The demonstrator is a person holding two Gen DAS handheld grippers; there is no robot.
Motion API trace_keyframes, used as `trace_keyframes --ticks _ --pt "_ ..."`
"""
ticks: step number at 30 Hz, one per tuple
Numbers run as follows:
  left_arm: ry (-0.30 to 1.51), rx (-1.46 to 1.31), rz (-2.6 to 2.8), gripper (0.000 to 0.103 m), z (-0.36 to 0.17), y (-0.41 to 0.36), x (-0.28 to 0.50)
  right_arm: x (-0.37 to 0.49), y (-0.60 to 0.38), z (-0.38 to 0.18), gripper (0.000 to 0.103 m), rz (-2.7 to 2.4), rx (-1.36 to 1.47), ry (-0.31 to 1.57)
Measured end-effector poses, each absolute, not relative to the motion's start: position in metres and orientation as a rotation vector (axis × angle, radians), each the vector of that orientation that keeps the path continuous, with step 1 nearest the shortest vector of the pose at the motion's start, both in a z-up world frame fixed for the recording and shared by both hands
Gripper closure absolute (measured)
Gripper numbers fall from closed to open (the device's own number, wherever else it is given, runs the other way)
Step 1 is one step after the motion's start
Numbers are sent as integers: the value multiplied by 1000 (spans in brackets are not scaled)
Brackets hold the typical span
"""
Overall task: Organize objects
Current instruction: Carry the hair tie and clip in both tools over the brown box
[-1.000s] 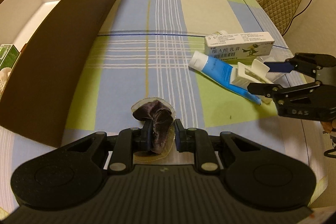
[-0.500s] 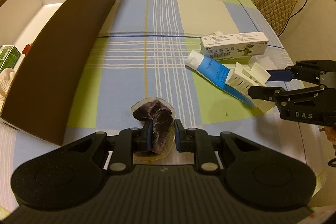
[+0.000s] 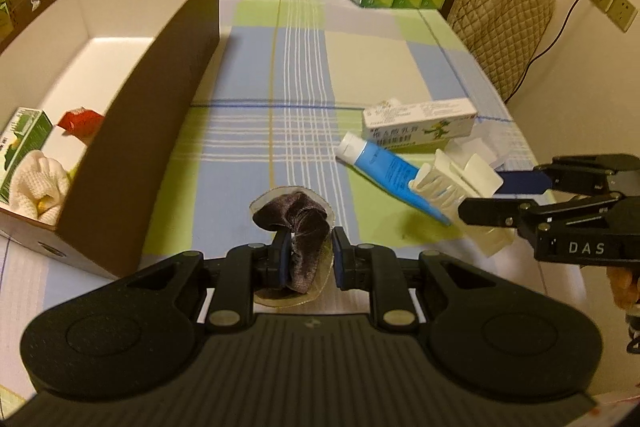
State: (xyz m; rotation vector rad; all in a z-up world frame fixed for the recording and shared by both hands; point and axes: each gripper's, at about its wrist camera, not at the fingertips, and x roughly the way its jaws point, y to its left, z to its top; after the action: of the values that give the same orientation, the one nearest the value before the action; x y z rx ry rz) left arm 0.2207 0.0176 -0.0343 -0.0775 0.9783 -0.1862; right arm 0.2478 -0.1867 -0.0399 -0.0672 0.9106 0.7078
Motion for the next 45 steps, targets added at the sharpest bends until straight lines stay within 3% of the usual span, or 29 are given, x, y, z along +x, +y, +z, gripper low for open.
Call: trace_keyframes --ticks 28,45 --pt "804 -160 -105 86 41 141 187 212 -49 16 61 869 29 885" --pt "789 -155 -71 86 41 235 219 247 62 28 61 844 57 842"
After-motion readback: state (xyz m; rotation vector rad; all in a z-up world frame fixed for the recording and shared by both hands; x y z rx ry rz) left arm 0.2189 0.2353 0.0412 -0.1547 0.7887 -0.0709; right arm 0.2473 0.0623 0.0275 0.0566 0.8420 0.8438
